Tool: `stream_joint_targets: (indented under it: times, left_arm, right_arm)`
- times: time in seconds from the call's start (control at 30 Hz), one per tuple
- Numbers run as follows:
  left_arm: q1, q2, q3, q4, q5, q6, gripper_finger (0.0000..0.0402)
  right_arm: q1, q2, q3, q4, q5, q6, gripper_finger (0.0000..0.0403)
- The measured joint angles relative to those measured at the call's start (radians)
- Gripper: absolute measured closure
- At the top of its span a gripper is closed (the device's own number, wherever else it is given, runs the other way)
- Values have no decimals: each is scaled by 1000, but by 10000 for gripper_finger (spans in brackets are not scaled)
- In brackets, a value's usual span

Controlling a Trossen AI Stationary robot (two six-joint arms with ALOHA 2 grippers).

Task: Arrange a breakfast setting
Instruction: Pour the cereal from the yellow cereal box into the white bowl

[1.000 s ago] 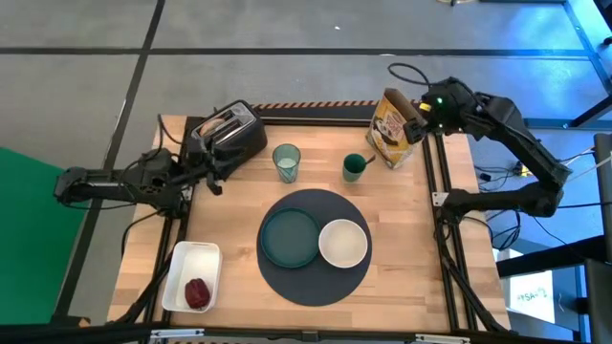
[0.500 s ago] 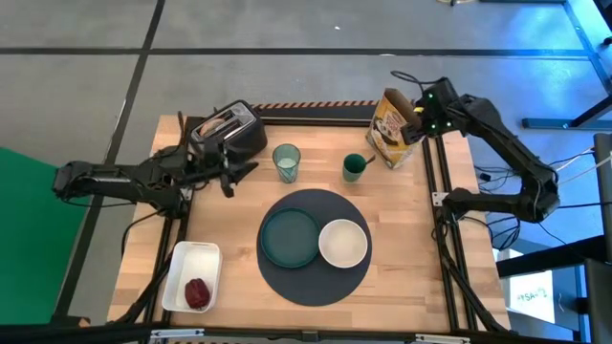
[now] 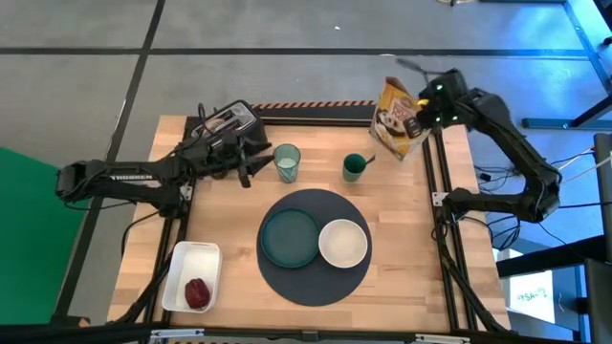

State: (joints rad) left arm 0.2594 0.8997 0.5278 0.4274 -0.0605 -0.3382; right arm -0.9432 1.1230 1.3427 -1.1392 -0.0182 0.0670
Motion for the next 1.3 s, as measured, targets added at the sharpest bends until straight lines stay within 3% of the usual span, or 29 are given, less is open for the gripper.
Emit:
stream_joint_targets:
  times: [0.13, 0.27, 0.43, 0.57, 0.73, 0.93, 1.1, 1.3]
  left_arm:
    - [32, 0, 2, 0, 1, 1, 125]
    - [64, 16, 69, -21, 55, 48, 90]
    - [101, 109, 254, -170, 107, 177, 55]
    - [123, 196, 429, -296, 172, 250, 35]
    - [122, 267, 608, -401, 201, 332, 14]
    - [123, 314, 724, -453, 245, 401, 2]
    - [116, 343, 749, -477, 357, 390, 2]
    - [96, 351, 749, -497, 477, 290, 3]
  right_arm:
    - [0, -2, 171, -18, -94, -31, 402]
    - [0, -2, 342, -13, -272, -50, 402]
    - [2, -2, 471, 14, -499, -50, 403]
    - [13, -2, 511, 46, -585, -47, 403]
    - [156, 1, 515, 102, -533, -49, 403]
    - [394, 36, 515, 235, -438, -46, 403]
    - [519, 87, 514, 339, -369, -50, 403]
    - [589, 147, 514, 381, -257, -75, 403]
